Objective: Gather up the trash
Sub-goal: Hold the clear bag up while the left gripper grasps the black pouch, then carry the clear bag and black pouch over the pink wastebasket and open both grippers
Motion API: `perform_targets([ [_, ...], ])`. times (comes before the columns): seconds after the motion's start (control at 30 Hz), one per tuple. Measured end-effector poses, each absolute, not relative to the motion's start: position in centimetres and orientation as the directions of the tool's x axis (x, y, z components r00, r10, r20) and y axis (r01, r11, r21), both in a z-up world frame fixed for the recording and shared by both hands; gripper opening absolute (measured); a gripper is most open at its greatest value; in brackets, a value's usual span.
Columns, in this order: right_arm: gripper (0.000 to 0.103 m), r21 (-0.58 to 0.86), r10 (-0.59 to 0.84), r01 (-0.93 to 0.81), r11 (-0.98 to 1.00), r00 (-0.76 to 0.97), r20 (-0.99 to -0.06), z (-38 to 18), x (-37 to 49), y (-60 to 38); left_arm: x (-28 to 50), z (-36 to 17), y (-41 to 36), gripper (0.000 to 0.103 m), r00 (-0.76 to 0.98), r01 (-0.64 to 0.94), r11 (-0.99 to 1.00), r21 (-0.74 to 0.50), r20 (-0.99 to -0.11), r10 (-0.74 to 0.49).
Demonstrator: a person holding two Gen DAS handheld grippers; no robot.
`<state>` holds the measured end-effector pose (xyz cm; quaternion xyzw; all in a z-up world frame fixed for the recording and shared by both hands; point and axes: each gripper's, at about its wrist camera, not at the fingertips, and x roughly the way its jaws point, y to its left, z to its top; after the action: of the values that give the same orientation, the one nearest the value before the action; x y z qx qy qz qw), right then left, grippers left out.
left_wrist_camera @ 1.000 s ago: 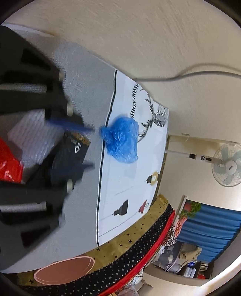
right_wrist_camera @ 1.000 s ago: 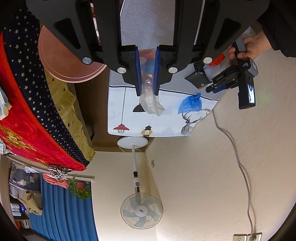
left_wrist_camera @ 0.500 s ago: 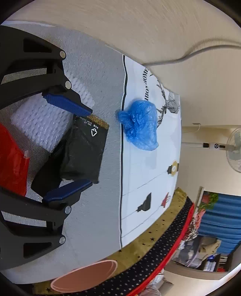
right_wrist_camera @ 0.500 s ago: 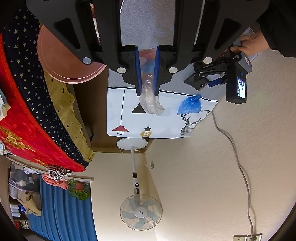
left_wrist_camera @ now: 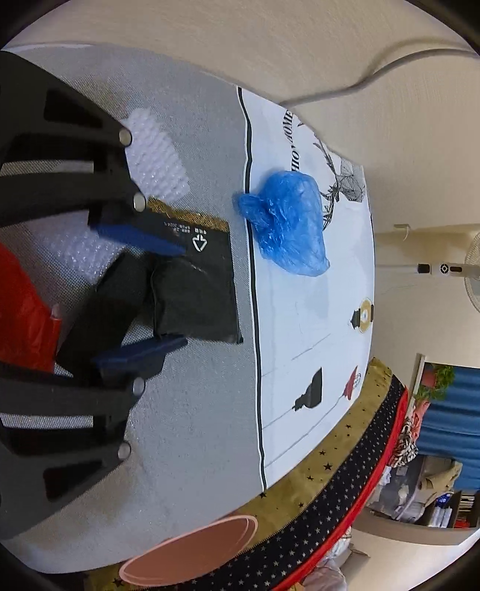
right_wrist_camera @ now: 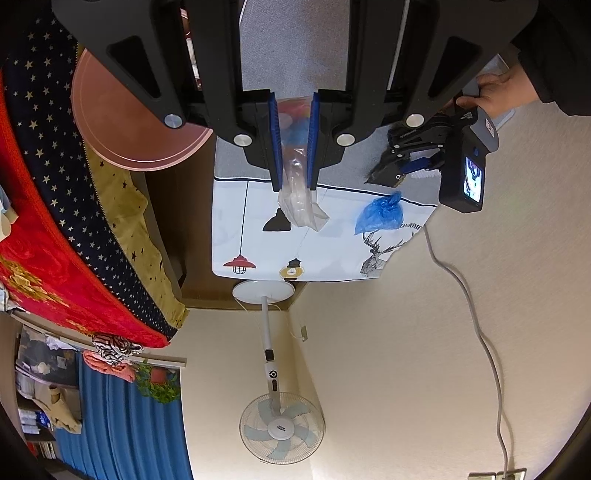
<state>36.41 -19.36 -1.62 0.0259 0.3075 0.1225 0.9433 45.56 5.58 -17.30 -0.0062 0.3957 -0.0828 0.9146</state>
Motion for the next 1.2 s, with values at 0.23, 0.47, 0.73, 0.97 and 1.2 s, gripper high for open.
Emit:
perform_targets([
  [0.23, 0.013, 0.116, 0.248, -0.222, 0.968, 0.783, -0.571, -1.5, 36.3, -19.3, 45.3, -15.7, 6.3, 0.017, 0.717, 0.13, 0.985, -0.112, -0.676, -0.171],
  [0.47, 0.013, 0.123, 0.254, -0.224, 0.967, 0.788, -0.561, -1.2, 36.1, -19.5, 44.2, -12.2, 7.8, 0.007, 0.77, 0.094, 0.986, -0.137, -0.617, -0.159],
  [0.73, 0.013, 0.122, 0.271, -0.246, 0.962, 0.778, -0.567, -1.4, 35.9, -19.3, 42.4, -8.4, 9.4, 0.006, 0.81, 0.019, 0.99, -0.142, -0.578, -0.099],
  [0.97, 0.013, 0.119, 0.275, -0.253, 0.96, 0.775, -0.569, -1.5, 35.9, -19.5, 39.6, -4.5, 8.1, 0.006, 0.835, 0.052, 0.99, -0.13, -0.539, -0.115],
  [1.2, 0.013, 0.109, 0.268, -0.251, 0.962, 0.783, -0.561, -1.2, 35.3, -20.4, 37.9, -1.5, 4.5, 0.006, 0.849, 0.1, 0.986, -0.135, -0.505, -0.155],
])
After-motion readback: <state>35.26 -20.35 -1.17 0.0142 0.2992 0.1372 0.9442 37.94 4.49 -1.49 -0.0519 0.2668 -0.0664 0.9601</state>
